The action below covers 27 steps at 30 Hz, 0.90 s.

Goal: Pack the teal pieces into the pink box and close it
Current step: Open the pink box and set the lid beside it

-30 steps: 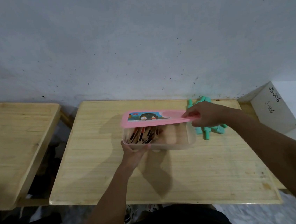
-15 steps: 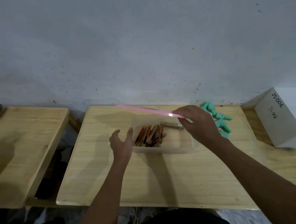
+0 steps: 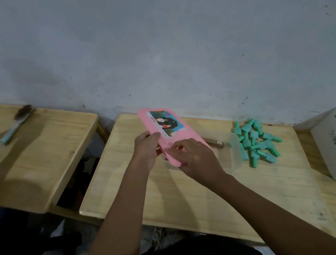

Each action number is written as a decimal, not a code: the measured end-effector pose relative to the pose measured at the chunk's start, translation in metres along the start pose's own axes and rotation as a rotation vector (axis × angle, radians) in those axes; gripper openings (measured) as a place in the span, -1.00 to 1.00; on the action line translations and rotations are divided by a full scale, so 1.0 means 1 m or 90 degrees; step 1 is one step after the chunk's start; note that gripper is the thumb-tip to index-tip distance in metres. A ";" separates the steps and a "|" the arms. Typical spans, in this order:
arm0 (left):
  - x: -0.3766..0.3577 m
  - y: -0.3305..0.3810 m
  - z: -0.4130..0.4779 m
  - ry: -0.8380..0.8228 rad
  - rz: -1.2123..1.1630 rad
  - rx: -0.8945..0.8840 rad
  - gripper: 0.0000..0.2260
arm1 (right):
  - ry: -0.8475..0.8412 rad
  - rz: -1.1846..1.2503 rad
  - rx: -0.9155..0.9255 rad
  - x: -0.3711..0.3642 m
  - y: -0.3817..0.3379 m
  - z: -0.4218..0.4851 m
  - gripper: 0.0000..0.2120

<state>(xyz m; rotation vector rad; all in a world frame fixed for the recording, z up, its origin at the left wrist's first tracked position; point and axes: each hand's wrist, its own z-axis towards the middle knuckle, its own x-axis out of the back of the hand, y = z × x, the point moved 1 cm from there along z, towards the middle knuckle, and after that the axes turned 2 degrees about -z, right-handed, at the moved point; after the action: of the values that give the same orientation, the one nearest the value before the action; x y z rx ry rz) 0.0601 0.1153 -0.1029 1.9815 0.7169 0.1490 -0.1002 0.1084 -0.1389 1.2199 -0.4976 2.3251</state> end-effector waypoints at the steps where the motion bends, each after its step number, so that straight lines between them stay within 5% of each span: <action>1: 0.005 0.003 0.000 0.011 0.015 -0.009 -0.79 | -0.056 0.024 -0.008 -0.004 0.000 -0.001 -0.55; 5: 0.038 0.018 0.015 0.131 0.101 -0.042 -0.80 | -0.163 0.072 -0.141 -0.020 0.013 -0.016 -0.35; 8: 0.068 0.018 0.030 0.257 0.203 -0.112 -0.78 | -0.277 0.077 -0.260 -0.030 0.030 -0.028 -0.48; 14: 0.094 -0.021 0.051 0.294 0.369 -0.067 -0.77 | -0.471 0.095 -0.364 -0.037 0.044 -0.036 -0.67; 21: 0.098 -0.059 0.078 0.279 0.406 0.025 -0.69 | -0.496 0.127 -0.379 -0.041 0.049 -0.042 -0.70; 27: 0.095 -0.073 0.099 0.301 0.708 -0.074 -0.62 | -0.493 0.183 -0.385 -0.038 0.058 -0.044 -0.75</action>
<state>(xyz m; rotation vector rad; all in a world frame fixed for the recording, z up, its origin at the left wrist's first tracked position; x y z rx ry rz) 0.1453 0.1160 -0.2325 2.0312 -0.2011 1.3079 -0.1426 0.0739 -0.2005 1.7503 -1.5813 1.5911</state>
